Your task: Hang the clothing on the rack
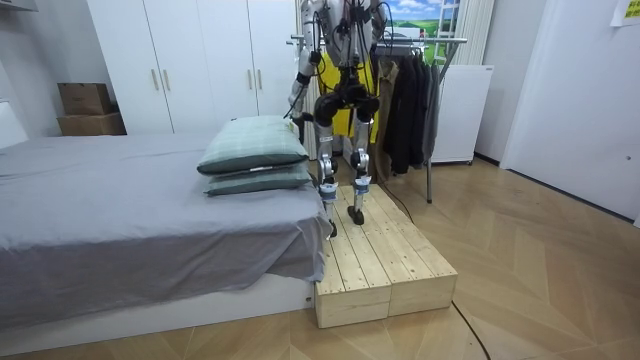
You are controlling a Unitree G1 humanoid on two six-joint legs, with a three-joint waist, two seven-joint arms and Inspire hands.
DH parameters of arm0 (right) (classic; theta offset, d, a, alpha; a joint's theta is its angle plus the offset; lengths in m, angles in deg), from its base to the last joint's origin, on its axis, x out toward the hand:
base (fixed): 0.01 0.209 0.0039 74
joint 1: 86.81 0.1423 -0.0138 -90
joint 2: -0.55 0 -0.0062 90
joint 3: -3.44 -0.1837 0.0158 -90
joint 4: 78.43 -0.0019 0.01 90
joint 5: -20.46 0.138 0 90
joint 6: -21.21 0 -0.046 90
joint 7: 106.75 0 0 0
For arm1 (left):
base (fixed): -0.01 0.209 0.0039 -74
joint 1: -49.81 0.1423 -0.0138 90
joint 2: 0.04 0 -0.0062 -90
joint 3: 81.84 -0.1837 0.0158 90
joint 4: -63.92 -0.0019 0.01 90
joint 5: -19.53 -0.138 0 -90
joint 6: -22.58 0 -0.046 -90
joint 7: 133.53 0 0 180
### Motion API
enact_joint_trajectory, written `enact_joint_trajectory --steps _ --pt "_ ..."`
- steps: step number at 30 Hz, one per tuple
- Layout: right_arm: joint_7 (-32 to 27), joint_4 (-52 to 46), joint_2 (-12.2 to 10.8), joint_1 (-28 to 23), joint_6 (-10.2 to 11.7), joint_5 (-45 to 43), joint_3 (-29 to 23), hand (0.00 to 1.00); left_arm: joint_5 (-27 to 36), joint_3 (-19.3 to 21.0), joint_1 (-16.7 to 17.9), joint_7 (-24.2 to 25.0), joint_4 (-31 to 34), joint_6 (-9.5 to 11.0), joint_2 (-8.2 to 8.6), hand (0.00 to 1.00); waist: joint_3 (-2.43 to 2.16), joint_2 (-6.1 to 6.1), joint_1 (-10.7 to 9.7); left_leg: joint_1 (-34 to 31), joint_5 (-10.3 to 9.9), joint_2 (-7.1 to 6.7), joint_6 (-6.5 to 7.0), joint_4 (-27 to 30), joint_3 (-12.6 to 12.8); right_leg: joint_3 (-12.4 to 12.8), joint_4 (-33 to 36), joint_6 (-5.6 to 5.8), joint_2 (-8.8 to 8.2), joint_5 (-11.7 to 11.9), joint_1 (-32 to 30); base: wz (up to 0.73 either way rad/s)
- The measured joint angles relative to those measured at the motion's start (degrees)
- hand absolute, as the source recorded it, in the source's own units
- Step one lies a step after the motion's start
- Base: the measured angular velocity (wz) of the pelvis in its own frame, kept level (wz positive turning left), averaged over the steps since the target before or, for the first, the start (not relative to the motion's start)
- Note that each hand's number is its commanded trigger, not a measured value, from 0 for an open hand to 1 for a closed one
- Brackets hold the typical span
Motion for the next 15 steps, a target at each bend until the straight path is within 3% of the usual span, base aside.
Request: enact_joint_trajectory --steps 5,9,13,15 --pt "-0.13 2.47 -0.1 -1.41 0.47 5.6 0.04 1.0 -0.43 -2.15 -2.37 0.1 0.98 0.12 -0.81 0.0 0.25 0.1 1.59 -3.95 -0.2 0.28 -0.58 2.1 -0.8 -0.56 0.44 -0.6 0.46 0.27 -2.9 0.07" --pt "-1.64 5.1 -0.42 -2.97 0.47 9.2 0.05 1.0 -0.72 -4.2 -3.33 0.18 4.8 0.14 -1.25 0.0 1.14 0.61 3.24 -7.79 -0.12 0.32 -1.06 3.72 -1.66 -1.92 1.19 -1.09 0.42 0.48 -5.88 0.12" --pt "-2.89 5.23 -0.74 -4.3 0.58 11.27 0.51 1.0 -0.73 -6.98 -4.39 0.25 6.56 0.64 -1.92 0.0 1.51 1.0 4.61 -11.81 0.0 0.38 -1.36 5.96 -1.76 -2.97 2.96 -1.81 0.06 0.28 -9.52 0.09" --pt "-3.68 5.37 -1.47 -3.84 1.92 13.24 0.57 1.0 -0.76 -8.15 -5.41 0.32 7.37 0.68 -2.19 0.0 1.88 1.46 5.02 -13.88 0.02 0.42 -1.41 7.6 -1.75 -3.45 3.73 -2.18 0.05 0.3 -11.21 0.09"
